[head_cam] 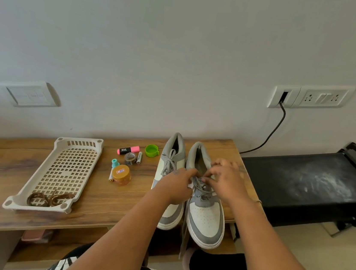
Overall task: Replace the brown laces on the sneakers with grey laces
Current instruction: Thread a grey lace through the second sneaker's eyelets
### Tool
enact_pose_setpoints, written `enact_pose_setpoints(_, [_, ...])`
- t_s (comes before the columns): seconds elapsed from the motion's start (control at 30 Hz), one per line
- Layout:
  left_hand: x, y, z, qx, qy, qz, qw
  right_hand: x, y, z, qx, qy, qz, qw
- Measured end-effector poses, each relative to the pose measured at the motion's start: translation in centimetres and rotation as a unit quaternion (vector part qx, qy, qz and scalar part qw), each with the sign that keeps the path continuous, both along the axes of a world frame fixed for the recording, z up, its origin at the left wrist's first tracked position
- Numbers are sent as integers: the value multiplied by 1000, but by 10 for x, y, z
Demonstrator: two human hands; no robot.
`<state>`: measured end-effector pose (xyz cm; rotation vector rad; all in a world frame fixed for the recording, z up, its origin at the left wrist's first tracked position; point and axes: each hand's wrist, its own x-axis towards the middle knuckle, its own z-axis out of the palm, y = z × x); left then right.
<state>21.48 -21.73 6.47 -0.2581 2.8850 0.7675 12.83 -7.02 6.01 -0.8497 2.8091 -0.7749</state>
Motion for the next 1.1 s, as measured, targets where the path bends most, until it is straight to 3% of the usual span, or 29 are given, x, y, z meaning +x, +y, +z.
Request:
enact_pose_setpoints(0.2, [0, 1, 0, -52, -6, -21, 998, -23, 44, 14, -150, -2, -183, 972])
enact_pose_setpoints(0.4, [-2, 5, -1, -75, 11, -23, 997, -31, 48, -5, -112, -112, -141, 977])
enact_pose_setpoints(0.57, [1, 9, 2, -98, 44, -2, 994, -31, 46, -1, -140, 0, -198, 970])
enact_pose_setpoints(0.63, [-1, 8, 4, -100, 38, -5, 994, -31, 46, -3, -155, 1, -206, 966])
enact_pose_setpoints(0.7, [-2, 7, 5, -76, 27, -5, 997, -32, 46, -7, -181, -34, -201, 962])
enact_pose_setpoints(0.87, [-1, 10, -5, 63, 71, 94, 991, -36, 46, -21, -122, -111, -157, 974])
enact_pose_setpoints(1.0, [2, 22, -9, 91, -31, 102, 990, -31, 37, -21, -141, -121, -184, 965])
enact_pose_setpoints(1.1, [3, 27, -7, 93, -46, 115, 988, -23, 30, -15, -168, -123, -187, 960])
